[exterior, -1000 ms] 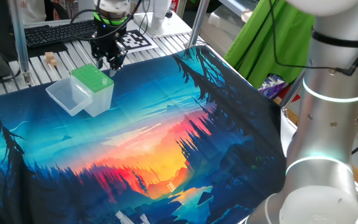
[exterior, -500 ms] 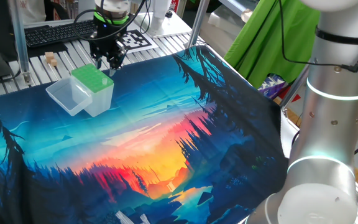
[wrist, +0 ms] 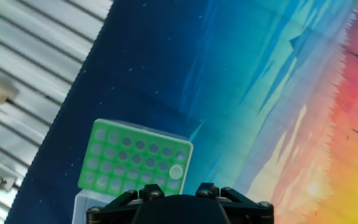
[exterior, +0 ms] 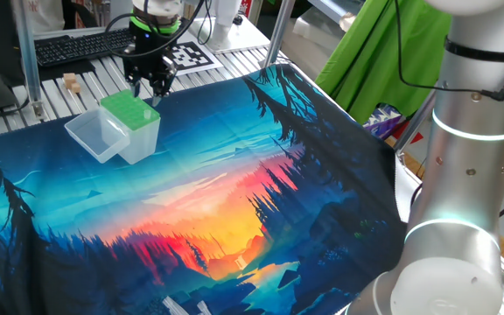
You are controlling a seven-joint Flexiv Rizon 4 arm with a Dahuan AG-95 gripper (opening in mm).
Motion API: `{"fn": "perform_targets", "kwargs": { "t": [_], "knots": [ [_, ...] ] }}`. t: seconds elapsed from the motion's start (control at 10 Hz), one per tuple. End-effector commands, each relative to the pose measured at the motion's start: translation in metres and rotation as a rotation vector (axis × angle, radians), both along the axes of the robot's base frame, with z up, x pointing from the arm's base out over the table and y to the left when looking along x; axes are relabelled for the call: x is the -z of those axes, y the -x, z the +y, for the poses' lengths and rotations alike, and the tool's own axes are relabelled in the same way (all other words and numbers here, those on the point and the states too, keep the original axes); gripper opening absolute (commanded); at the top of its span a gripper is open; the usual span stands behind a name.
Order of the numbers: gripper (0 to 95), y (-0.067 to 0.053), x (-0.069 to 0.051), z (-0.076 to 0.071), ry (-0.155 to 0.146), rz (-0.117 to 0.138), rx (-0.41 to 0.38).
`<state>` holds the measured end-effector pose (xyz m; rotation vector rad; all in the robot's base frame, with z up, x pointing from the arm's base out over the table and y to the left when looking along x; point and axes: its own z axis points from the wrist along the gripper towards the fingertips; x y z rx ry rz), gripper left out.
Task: Insert a large pipette tip into the holder for large pipette tips
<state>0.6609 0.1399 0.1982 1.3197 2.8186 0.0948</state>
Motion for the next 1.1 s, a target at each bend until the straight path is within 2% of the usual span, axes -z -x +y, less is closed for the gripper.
{"fn": "perform_targets", "kwargs": {
  "t": [0.1,0.4,0.6,0.7,1.1],
  "knots": [
    [38.0,0.0004,-0.0003,0.0011,-0.013,-0.002,-0.046],
    [38.0,0.0003,-0.0003,0.0014,-0.011,-0.004,-0.063],
    [38.0,0.0002,-0.0004,0.0019,-0.025,-0.004,-0.08],
    [19.0,0.0001,-0.0004,0.0022,-0.03,-0.005,-0.082],
    [19.0,0.0,0.002,0.0028,-0.035,-0.003,-0.1]
  ]
}}
